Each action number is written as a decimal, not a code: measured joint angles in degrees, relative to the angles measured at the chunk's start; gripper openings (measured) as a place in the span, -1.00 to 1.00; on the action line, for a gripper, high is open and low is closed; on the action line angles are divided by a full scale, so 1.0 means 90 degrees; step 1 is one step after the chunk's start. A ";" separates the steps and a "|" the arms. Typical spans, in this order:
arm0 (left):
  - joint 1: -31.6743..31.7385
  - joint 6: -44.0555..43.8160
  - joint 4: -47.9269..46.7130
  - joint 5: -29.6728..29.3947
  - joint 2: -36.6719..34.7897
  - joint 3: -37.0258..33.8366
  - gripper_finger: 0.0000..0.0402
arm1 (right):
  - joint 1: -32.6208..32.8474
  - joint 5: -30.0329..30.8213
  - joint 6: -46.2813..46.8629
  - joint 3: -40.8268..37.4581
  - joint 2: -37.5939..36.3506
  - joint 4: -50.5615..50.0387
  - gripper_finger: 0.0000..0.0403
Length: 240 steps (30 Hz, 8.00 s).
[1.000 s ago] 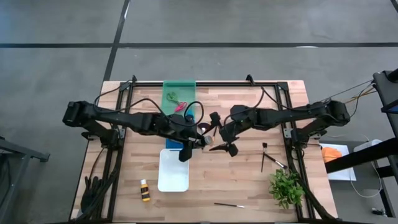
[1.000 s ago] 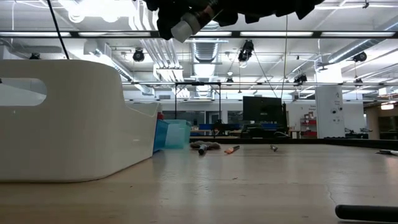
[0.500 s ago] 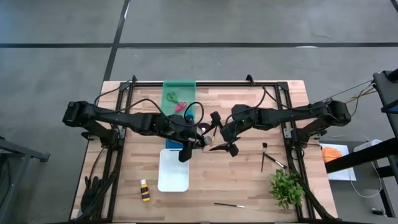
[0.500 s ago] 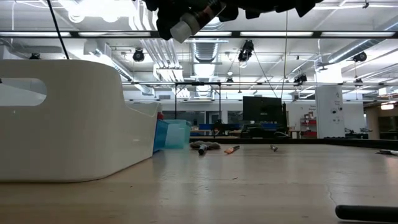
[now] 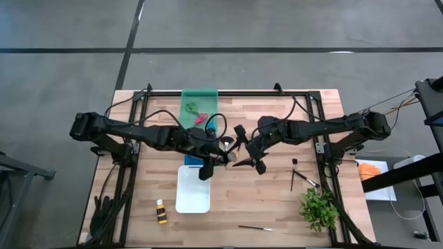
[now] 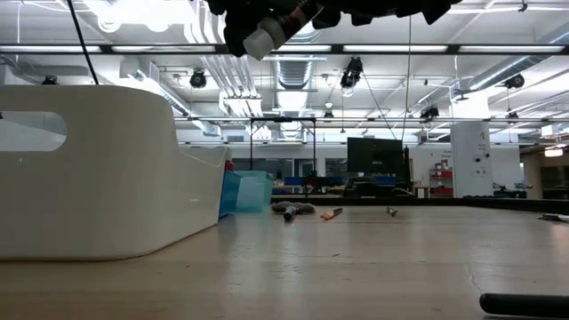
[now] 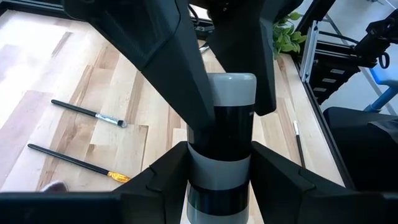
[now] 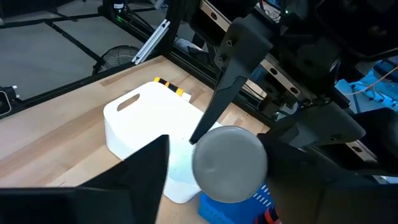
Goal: Pick & Place Paint Supplies
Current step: Put the gray paint bottle into the blue bin
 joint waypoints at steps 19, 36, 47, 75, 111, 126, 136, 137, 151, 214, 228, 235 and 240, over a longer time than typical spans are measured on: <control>-0.0056 0.0248 0.0022 0.0032 0.0002 0.0000 -0.18 | -0.0004 -0.0132 -0.0162 0.0000 -0.0007 0.0024 -0.27; -0.0267 0.1282 -0.1454 0.0039 -0.0798 -0.0008 0.70 | 0.0003 -0.0199 -0.0181 -0.0005 -0.0443 -0.0475 -0.28; -0.1196 0.2691 0.2028 -0.1678 -0.0763 -0.1528 0.72 | 0.0374 -0.0181 -0.0445 -0.0355 -0.1761 -0.0393 -0.28; -0.1645 0.7305 0.8077 -0.4668 0.1514 -0.1071 0.35 | 0.0472 0.0235 -0.0217 -0.1413 -0.2703 0.1493 -0.28; -0.1668 0.7157 0.8059 -0.3625 0.1472 -0.1073 -0.15 | 0.0452 0.0233 -0.0104 -0.1498 -0.2749 0.1345 -0.28; -0.1666 0.7060 0.8009 -0.3682 0.1462 -0.1073 -0.39 | 0.0455 0.0231 -0.0073 -0.1498 -0.2756 0.1336 -0.25; -0.1668 0.7048 0.7932 -0.3972 0.1460 -0.1073 -0.39 | 0.0455 0.0223 0.0152 -0.1496 -0.2768 0.1473 0.26; -0.1668 0.7061 0.7834 -0.4143 0.1435 -0.1073 -0.39 | 0.0455 0.0223 0.0154 -0.1496 -0.2788 0.1459 0.31; -0.2015 0.2838 -0.0951 -0.4639 -0.0480 0.0665 -0.39 | 0.0457 0.0227 0.0528 -0.1489 -0.3458 0.0061 0.52; 0.1168 0.1526 -0.7593 0.0015 0.2793 0.3608 -0.39 | 0.0455 0.0276 0.0685 -0.1926 -0.3509 -0.1056 0.52; 0.1227 0.1617 -0.6987 0.0038 0.2788 0.3036 -0.39 | 0.0455 0.0272 0.0680 -0.1951 -0.3507 -0.1032 0.52; 0.1239 0.1627 -0.6783 0.0058 0.2788 0.2982 -0.39 | 0.0455 0.0272 0.0678 -0.2014 -0.3507 -0.1001 0.52; 0.1256 0.1637 -0.6704 0.0062 0.2784 0.2835 -0.39 | 0.0456 0.0272 0.0678 -0.2039 -0.3507 -0.0993 0.52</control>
